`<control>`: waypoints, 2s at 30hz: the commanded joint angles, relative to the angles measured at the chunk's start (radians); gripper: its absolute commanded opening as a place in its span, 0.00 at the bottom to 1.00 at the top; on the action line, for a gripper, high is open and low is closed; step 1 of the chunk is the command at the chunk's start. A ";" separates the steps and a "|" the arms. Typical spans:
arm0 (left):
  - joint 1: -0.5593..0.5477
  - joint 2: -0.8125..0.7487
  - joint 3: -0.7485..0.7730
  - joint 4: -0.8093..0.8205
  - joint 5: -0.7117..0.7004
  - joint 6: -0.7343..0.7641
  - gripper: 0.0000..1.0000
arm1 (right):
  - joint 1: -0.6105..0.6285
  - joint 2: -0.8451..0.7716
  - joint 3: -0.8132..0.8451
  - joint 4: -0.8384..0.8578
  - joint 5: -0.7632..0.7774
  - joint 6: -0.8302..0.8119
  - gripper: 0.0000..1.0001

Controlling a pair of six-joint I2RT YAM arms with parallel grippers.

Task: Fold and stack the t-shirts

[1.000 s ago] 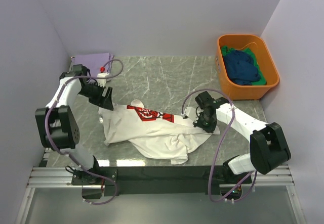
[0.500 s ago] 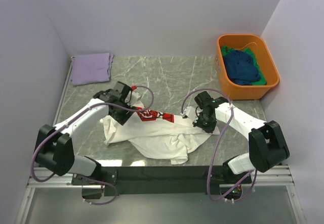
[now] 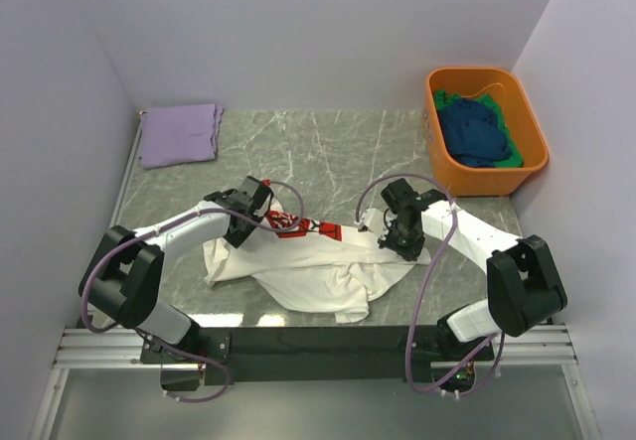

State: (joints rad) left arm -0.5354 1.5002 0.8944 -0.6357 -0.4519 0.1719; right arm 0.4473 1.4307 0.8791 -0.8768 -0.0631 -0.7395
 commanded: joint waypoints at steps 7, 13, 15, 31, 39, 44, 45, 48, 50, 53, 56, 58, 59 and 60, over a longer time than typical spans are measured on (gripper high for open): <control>0.058 -0.049 0.057 0.054 -0.021 0.047 0.07 | 0.005 0.028 0.038 -0.002 0.006 0.026 0.00; 0.145 -0.026 0.113 -0.002 0.059 0.061 0.01 | -0.019 0.037 0.052 -0.020 -0.018 0.022 0.36; 0.181 -0.003 0.135 -0.021 0.090 0.066 0.01 | -0.044 0.036 0.050 -0.042 -0.035 0.005 0.51; 0.247 0.046 0.244 -0.081 0.223 0.120 0.01 | -0.185 0.120 0.077 -0.145 -0.162 -0.123 0.53; 0.249 0.045 0.247 -0.093 0.229 0.113 0.01 | -0.232 0.168 0.090 -0.108 -0.164 -0.133 0.49; 0.249 0.045 0.250 -0.093 0.231 0.121 0.01 | -0.294 0.218 0.196 -0.188 -0.202 -0.162 0.43; 0.249 0.045 0.250 -0.091 0.231 0.123 0.01 | -0.298 0.226 0.208 -0.197 -0.205 -0.170 0.43; 0.249 0.051 0.255 -0.096 0.232 0.123 0.01 | -0.298 0.249 0.224 -0.217 -0.208 -0.179 0.41; 0.249 0.052 0.258 -0.096 0.232 0.121 0.01 | -0.298 0.261 0.222 -0.228 -0.213 -0.184 0.40; 0.249 0.051 0.255 -0.096 0.232 0.126 0.01 | -0.297 0.263 0.201 -0.232 -0.216 -0.189 0.38; 0.249 0.052 0.255 -0.098 0.234 0.126 0.01 | -0.297 0.257 0.179 -0.229 -0.219 -0.193 0.36; 0.249 0.057 0.258 -0.099 0.234 0.123 0.01 | -0.297 0.257 0.147 -0.194 -0.202 -0.189 0.36; 0.249 0.058 0.261 -0.101 0.236 0.121 0.01 | -0.298 0.260 0.135 -0.183 -0.186 -0.187 0.36; 0.249 0.061 0.268 -0.107 0.240 0.118 0.01 | -0.297 0.263 0.120 -0.171 -0.176 -0.184 0.37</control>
State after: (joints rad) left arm -0.2886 1.5551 1.1126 -0.7292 -0.2325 0.2867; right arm 0.1520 1.6989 1.0363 -1.0618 -0.2562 -0.9112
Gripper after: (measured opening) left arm 0.028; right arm 0.364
